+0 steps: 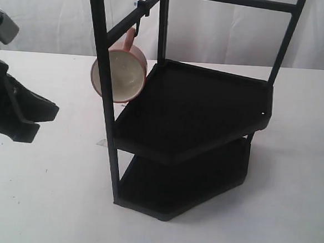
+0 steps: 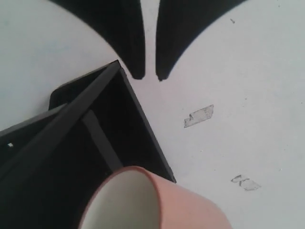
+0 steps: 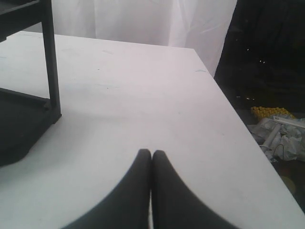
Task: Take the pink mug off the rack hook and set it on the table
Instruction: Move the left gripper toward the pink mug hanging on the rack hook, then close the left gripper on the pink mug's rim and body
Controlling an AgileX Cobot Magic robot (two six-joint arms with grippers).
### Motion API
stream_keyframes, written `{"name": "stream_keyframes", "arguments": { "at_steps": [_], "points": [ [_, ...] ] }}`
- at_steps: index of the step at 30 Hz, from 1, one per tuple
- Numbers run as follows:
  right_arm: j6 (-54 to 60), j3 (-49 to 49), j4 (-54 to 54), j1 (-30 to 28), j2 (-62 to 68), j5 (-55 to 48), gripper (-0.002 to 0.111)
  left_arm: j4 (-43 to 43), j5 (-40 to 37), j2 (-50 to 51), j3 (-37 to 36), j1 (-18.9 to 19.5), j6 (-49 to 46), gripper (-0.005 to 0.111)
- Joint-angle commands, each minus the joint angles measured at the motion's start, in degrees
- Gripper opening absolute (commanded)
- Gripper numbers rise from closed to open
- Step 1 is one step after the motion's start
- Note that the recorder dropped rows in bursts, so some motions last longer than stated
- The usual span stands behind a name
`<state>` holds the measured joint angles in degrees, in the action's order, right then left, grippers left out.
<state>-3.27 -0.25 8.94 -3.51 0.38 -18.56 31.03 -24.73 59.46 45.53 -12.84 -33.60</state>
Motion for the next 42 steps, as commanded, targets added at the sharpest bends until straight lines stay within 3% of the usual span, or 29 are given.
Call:
{"name": "stream_keyframes", "arguments": {
  "at_steps": [1, 4, 8, 18, 22, 29, 33, 42],
  "points": [
    [0.48, 0.25, -0.06, 0.1, -0.38, 0.35, 0.0, 1.63, 3.53, 1.95, 0.2, -1.58, -2.76, 0.033],
    [0.48, 0.25, -0.06, 0.1, -0.38, 0.35, 0.0, 5.03, 8.79, 3.32, 0.2, -1.81, -2.76, 0.044],
    [0.48, 0.25, -0.06, 0.1, -0.38, 0.35, 0.0, 8.86, 12.66, 4.36, 0.2, -1.81, -2.76, 0.045],
    [0.48, 0.25, -0.06, 0.1, -0.38, 0.35, 0.0, 10.48, 2.22, 4.49, 5.0, -1.81, -6.94, 0.045],
    [0.48, 0.25, -0.06, 0.1, -0.38, 0.35, 0.0, 13.3, 3.19, 5.35, 5.25, -1.81, -7.07, 0.046],
    [0.48, 0.25, -0.06, 0.1, -0.38, 0.35, 0.0, 13.79, 7.51, 10.59, 7.23, -1.81, -7.57, 0.065],
    [0.48, 0.25, -0.06, 0.1, -0.38, 0.35, 0.0, 13.79, 6.23, 11.87, 9.33, -1.81, -7.57, 0.066],
    [0.48, 0.25, -0.06, 0.1, -0.38, 0.35, 0.0, 13.87, 13.81, 15.23, 9.33, -1.81, -7.57, 0.066]
  ]
}}
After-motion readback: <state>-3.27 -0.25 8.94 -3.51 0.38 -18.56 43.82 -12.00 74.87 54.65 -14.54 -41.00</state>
